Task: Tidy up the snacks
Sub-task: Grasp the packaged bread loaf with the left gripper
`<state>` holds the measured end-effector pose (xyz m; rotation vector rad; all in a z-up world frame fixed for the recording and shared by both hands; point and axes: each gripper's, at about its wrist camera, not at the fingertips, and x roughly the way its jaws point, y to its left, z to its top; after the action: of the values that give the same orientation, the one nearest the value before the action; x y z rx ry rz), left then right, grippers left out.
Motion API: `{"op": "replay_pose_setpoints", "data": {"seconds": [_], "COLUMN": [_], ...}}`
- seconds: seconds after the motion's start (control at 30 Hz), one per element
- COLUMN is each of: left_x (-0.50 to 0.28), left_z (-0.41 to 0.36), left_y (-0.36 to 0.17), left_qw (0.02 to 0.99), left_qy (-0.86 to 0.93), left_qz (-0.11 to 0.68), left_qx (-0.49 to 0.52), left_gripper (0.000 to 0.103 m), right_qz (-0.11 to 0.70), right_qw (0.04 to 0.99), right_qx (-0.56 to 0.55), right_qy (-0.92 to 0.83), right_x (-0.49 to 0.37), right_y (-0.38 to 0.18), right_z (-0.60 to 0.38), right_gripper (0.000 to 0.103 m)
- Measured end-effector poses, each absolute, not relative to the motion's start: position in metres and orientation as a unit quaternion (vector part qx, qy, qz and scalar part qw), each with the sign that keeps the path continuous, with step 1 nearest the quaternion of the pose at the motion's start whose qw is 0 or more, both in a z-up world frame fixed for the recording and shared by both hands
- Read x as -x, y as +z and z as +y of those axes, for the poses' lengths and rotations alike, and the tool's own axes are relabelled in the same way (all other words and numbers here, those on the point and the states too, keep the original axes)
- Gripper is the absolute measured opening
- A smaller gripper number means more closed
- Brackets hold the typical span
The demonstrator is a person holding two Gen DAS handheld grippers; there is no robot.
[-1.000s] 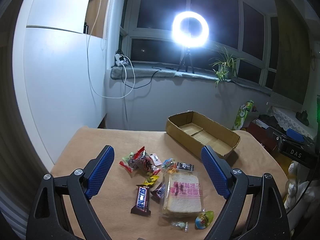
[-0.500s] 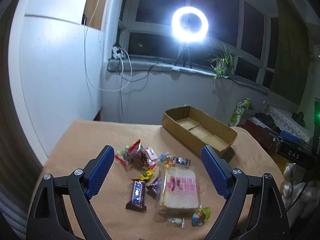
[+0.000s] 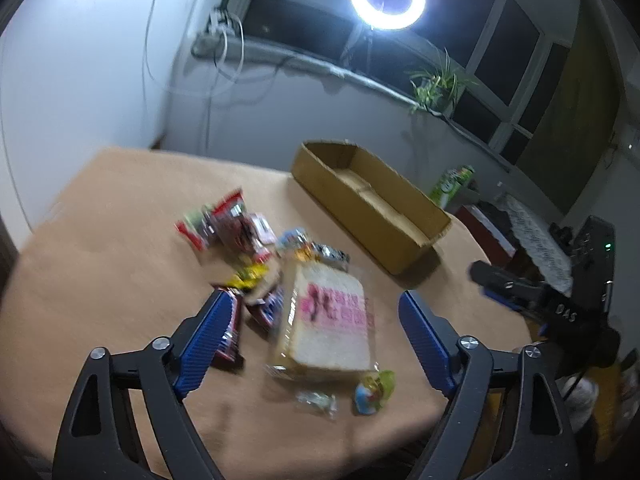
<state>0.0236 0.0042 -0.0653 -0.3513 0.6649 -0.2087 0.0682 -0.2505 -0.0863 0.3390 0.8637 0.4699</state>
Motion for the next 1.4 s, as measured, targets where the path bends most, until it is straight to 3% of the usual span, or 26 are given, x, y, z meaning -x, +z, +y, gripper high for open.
{"op": "replay_pose_setpoints", "data": {"seconds": [0.2,0.37,0.63,0.87,1.4], "left_x": [-0.031,-0.037,-0.048,-0.054,-0.058], "left_z": [0.004,0.006,0.010,0.017,0.000], "left_y": [-0.085,-0.098,-0.110,-0.119,-0.118], "left_qw": [0.896,0.883,0.875,0.871,0.876], "left_qy": [-0.123,-0.135,-0.137,-0.129,-0.134], "left_qz": [0.374,0.397,0.410,0.420,0.422], "left_qx": [0.203,0.213,0.219,0.219,0.189], "left_gripper": [0.071,0.057,0.049,0.043,0.041], "right_qz": [0.450,0.472,0.501,0.519,0.504], "right_qw": [0.830,0.806,0.775,0.756,0.769], "right_qx": [-0.193,-0.200,-0.215,-0.220,-0.209], "right_qy": [0.266,0.294,0.321,0.332,0.333], "right_x": [-0.076,-0.079,-0.086,-0.091,-0.094], "right_y": [-0.108,-0.120,-0.137,-0.152,-0.140], "right_z": [-0.237,-0.221,-0.200,-0.188,-0.188], "right_gripper": [0.082,0.064,0.054,0.036,0.034]}}
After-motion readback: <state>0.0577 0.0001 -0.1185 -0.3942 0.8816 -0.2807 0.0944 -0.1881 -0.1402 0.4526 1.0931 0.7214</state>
